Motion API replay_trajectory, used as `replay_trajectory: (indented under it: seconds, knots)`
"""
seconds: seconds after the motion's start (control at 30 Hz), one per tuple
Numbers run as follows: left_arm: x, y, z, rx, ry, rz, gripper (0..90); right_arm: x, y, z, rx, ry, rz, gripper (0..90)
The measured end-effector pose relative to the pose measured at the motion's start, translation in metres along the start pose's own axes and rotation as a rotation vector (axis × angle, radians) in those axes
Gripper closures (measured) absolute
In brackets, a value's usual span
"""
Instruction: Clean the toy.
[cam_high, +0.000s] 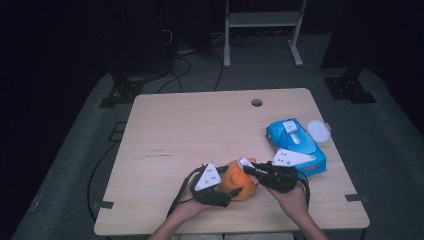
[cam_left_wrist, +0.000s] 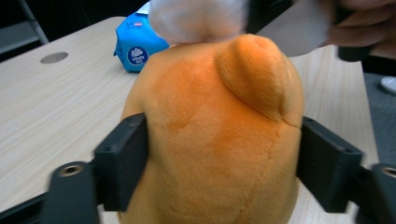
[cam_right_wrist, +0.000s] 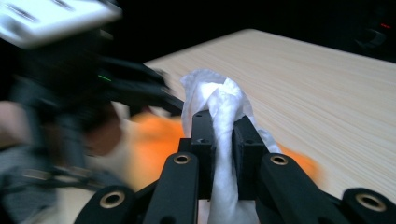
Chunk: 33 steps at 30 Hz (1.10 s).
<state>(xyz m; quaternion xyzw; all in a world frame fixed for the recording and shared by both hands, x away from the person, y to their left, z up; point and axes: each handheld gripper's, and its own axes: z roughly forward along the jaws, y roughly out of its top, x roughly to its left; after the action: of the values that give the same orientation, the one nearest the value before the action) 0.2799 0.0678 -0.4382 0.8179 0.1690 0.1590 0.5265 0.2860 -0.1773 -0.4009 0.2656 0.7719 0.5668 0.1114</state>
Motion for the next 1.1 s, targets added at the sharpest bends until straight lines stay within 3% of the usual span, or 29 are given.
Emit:
replay_trajectory:
  seconds: [0.07, 0.13, 0.2, 0.27, 0.33, 0.43, 0.47, 0.53, 0.63, 0.77, 0.83, 1.0, 1.1]
  knots:
    - [-0.001, -0.001, 0.001, 0.002, 0.005, 0.012, 30.1, 0.011, 0.004, 0.002, -0.020, 0.069, -0.011, 80.8]
    - [-0.003, -0.002, 0.001, -0.001, 0.004, 0.016, 32.2, 0.021, 0.006, 0.006, -0.005, 0.078, -0.064, 80.8]
    - [-0.004, -0.003, 0.000, -0.001, 0.007, 0.024, 35.3, 0.020, 0.007, 0.007, 0.000, 0.074, -0.069, 80.9]
    - [-0.005, -0.003, -0.001, 0.004, 0.003, 0.035, 35.8, 0.012, 0.006, 0.005, 0.007, 0.036, -0.047, 80.9]
    - [-0.006, -0.003, 0.000, 0.002, 0.002, 0.045, 35.8, -0.001, 0.003, 0.002, 0.022, -0.033, -0.037, 80.9]
    - [-0.006, -0.003, 0.000, 0.000, -0.003, 0.047, 35.8, -0.026, -0.007, -0.003, 0.042, -0.109, 0.040, 80.9]
    - [-0.006, -0.003, 0.000, -0.001, -0.003, 0.048, 35.9, -0.033, -0.010, -0.006, 0.048, -0.120, 0.066, 80.9]
    - [-0.006, -0.003, 0.001, 0.000, -0.001, 0.050, 36.3, -0.036, -0.011, -0.007, 0.054, -0.128, 0.069, 80.9]
    - [-0.003, -0.003, -0.002, -0.006, 0.017, 0.031, 38.9, -0.030, -0.009, -0.007, 0.056, -0.134, 0.051, 81.0]
    - [0.005, -0.005, -0.006, -0.019, 0.023, -0.036, 40.8, -0.015, -0.005, -0.007, 0.008, -0.044, 0.022, 80.9]
    - [0.007, -0.006, -0.007, -0.026, 0.022, -0.051, 41.8, -0.015, -0.005, -0.005, 0.017, -0.048, 0.010, 80.9]
    - [0.013, -0.007, -0.008, -0.037, 0.026, -0.101, 43.2, -0.036, -0.015, -0.007, 0.047, -0.121, 0.086, 80.9]
    - [0.016, -0.007, -0.009, -0.044, 0.031, -0.124, 44.5, -0.030, -0.013, -0.006, 0.039, -0.110, 0.087, 80.9]
